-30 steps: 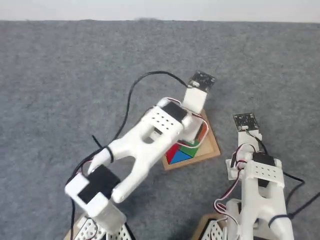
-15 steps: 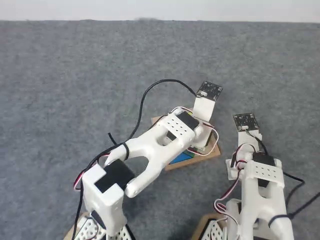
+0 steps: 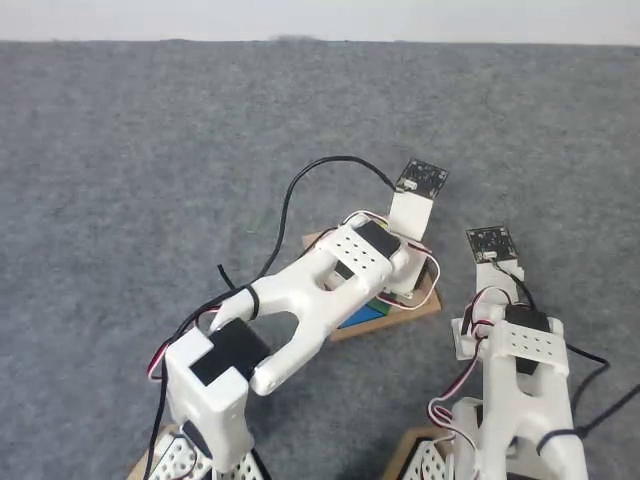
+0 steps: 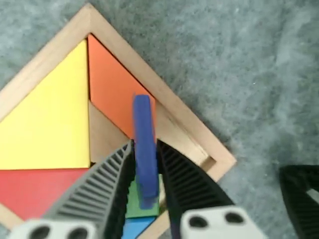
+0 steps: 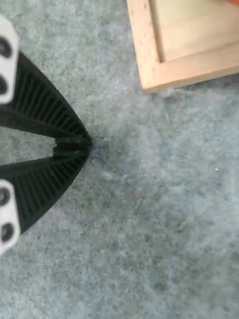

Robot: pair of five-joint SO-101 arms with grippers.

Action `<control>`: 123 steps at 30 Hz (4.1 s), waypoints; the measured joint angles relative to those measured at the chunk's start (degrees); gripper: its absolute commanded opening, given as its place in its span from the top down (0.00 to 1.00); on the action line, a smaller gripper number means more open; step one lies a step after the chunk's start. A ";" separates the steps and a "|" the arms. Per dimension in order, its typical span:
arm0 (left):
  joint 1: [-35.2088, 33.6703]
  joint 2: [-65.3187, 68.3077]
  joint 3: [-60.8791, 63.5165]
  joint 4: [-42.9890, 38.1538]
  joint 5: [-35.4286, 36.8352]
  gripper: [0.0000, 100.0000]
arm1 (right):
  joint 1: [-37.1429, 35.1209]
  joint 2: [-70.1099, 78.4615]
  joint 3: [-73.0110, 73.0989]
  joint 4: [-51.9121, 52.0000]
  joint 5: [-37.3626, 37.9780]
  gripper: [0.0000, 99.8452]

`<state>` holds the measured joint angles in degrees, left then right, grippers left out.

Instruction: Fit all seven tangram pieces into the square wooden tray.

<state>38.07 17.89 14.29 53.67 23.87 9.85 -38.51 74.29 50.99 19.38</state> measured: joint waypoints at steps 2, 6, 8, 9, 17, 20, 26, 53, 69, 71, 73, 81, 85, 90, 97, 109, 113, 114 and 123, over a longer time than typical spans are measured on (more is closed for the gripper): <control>0.00 0.00 0.00 0.00 0.00 0.90 | 0.00 0.00 0.00 0.00 0.00 0.99; 0.00 0.00 0.00 0.00 0.00 0.90 | 0.00 0.00 0.00 0.00 0.00 0.99; 0.00 0.00 0.00 0.00 0.00 0.90 | 0.00 0.00 0.00 0.00 0.00 0.99; 0.00 0.00 0.00 0.00 0.00 0.90 | 0.00 0.00 0.00 0.00 0.00 0.99; 0.09 0.00 -2.11 3.08 -1.23 0.90 | 0.00 0.00 0.00 0.00 0.00 0.99; 0.70 -1.32 -2.46 5.71 -2.02 0.90 | 0.00 0.00 0.00 0.00 0.00 0.99; 1.85 -2.99 -2.46 6.33 -2.20 0.89 | 0.00 0.00 0.00 0.00 0.00 0.99; 6.15 -2.99 -2.46 6.59 -2.29 0.89 | 0.00 0.00 0.00 -0.53 0.09 0.99; -6.24 -2.99 -2.46 6.68 -4.31 0.92 | -0.09 0.00 0.00 -0.53 0.09 0.99; -7.12 -2.99 -2.46 6.68 -6.15 0.95 | -0.09 0.00 0.00 -0.53 0.09 0.99; -8.26 -4.57 -2.02 6.68 -7.21 0.95 | 0.70 0.00 0.00 -0.53 0.09 0.99; -17.93 -24.62 11.60 2.02 -8.53 0.95 | 1.49 -12.22 6.24 -0.53 0.00 0.99; -23.56 -39.91 22.95 1.14 -12.48 0.95 | -0.35 -23.12 10.55 0.97 0.00 0.99; -33.14 -61.01 38.33 1.05 -17.32 0.95 | -1.67 -36.84 15.74 3.52 0.00 0.99; -44.40 -92.75 62.33 1.05 -23.38 0.95 | -4.48 -51.43 19.16 10.20 0.09 0.99; -56.79 -119.65 81.49 2.20 -23.74 0.95 | -4.22 -64.26 21.10 15.47 0.09 0.99; -56.97 -120.35 82.81 2.29 -23.82 0.95 | -2.99 -64.18 21.10 15.47 0.09 0.99; -56.97 -120.53 82.81 2.29 -23.82 0.95 | -3.08 -64.18 21.10 15.47 0.09 0.99; -56.97 -120.70 82.81 11.87 -23.82 0.95 | -3.25 -64.18 21.10 15.47 0.09 0.99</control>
<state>-18.90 -102.81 97.10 65.54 0.04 6.59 -102.68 95.38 66.46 19.47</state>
